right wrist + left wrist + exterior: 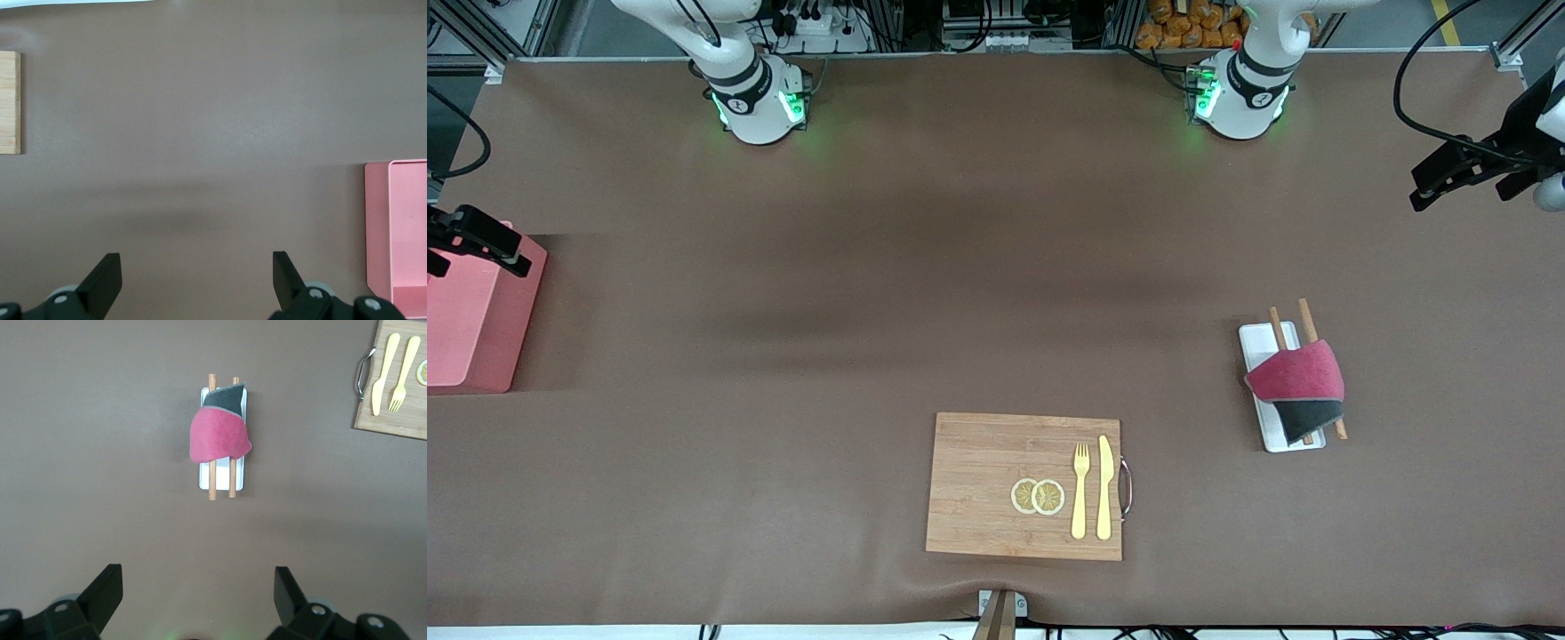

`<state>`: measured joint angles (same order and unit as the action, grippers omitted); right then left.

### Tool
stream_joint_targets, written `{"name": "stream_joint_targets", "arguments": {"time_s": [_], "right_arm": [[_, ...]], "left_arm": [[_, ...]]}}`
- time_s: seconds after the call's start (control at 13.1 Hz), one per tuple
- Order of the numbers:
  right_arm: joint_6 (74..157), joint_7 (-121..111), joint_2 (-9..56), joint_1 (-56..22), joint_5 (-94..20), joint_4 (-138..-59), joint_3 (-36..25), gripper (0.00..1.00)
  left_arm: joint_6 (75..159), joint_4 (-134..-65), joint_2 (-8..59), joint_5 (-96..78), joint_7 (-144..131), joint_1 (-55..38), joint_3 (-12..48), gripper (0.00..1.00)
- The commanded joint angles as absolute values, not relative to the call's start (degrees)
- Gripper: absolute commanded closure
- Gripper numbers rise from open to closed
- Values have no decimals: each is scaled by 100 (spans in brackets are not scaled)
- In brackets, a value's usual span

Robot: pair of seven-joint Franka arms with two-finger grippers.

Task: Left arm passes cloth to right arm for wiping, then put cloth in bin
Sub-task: 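Reach the left gripper down to the pink-grey cloth on the chopsticks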

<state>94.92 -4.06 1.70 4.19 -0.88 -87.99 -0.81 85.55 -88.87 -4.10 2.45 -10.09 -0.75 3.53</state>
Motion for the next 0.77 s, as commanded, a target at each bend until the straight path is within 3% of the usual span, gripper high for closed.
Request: {"name": "stream_joint_targets", "arguments": {"time_s": [0.0, 0.38, 0.69], "right_arm": [[9483, -457, 97, 466, 0, -8851, -35, 0], [9457, -448, 97, 475, -9, -8842, -44, 0], [9431, -448, 123, 510, -18, -8851, -53, 0]], "left_arm": [[8534, -8850, -448, 369, -993, -193, 177, 0], [8560, -8798, -98, 299, -967, -123, 211, 0], [9060, -8999, 482, 167, -958, -79, 211, 0]]}}
